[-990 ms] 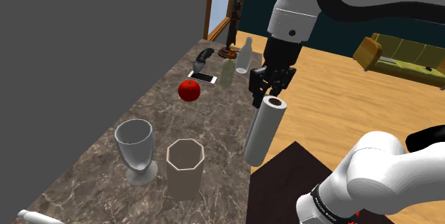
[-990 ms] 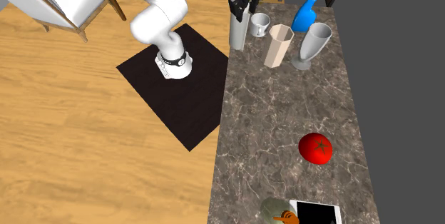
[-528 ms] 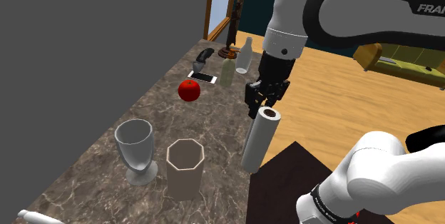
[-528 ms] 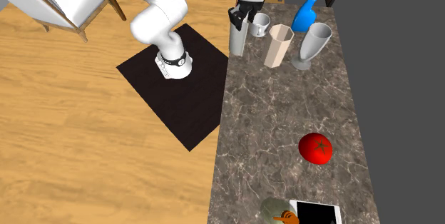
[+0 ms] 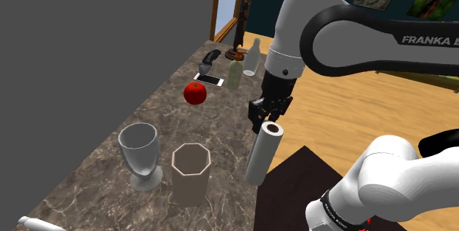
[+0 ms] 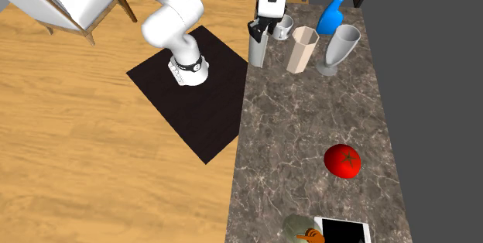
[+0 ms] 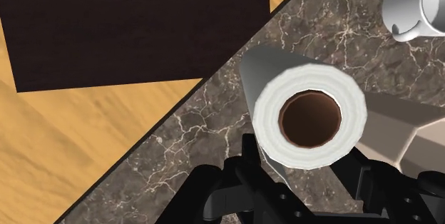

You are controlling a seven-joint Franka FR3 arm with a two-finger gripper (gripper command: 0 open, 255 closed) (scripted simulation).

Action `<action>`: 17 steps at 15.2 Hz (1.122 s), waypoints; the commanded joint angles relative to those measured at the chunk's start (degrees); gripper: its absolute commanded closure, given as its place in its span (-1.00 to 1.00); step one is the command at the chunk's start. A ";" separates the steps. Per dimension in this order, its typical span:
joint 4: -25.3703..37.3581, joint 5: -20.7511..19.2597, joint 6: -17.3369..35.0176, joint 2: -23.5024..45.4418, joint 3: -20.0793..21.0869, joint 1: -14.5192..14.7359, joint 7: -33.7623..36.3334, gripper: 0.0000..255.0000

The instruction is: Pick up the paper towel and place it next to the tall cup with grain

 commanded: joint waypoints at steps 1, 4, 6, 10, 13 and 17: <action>-1.37 0.20 1.43 0.05 0.17 0.05 -0.26 1.00; -3.44 0.61 3.83 0.40 0.59 0.18 -0.55 1.00; -4.77 0.90 5.47 0.71 0.88 0.27 -0.74 1.00; -7.31 1.51 8.85 1.57 1.48 0.45 -1.13 1.00; -8.44 1.80 10.46 2.07 1.77 0.53 -1.32 1.00; -8.44 1.80 10.47 2.08 1.77 0.53 -1.32 1.00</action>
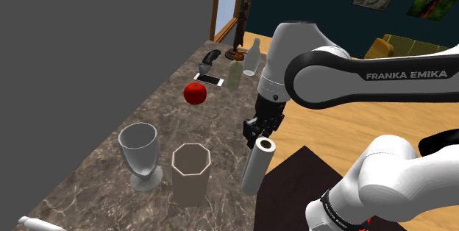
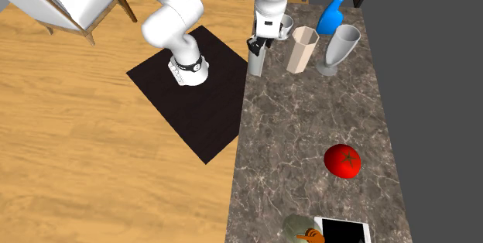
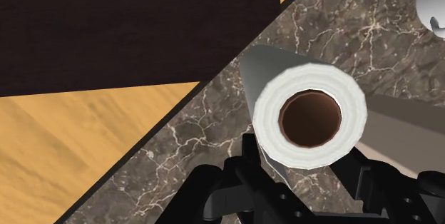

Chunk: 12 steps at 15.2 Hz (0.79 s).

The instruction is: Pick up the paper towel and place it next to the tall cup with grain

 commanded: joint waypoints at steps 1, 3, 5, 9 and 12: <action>-0.02 0.01 0.03 0.00 0.00 0.00 0.00 1.00; -0.02 0.01 0.03 0.00 0.00 0.00 0.00 -1.00; -0.02 0.01 0.03 0.00 0.00 0.00 0.00 -1.00; 1.57 -0.51 -2.07 -0.50 -0.50 -0.24 0.08 -1.00; 6.34 -1.82 -7.67 -1.28 -1.82 -0.85 0.32 -1.00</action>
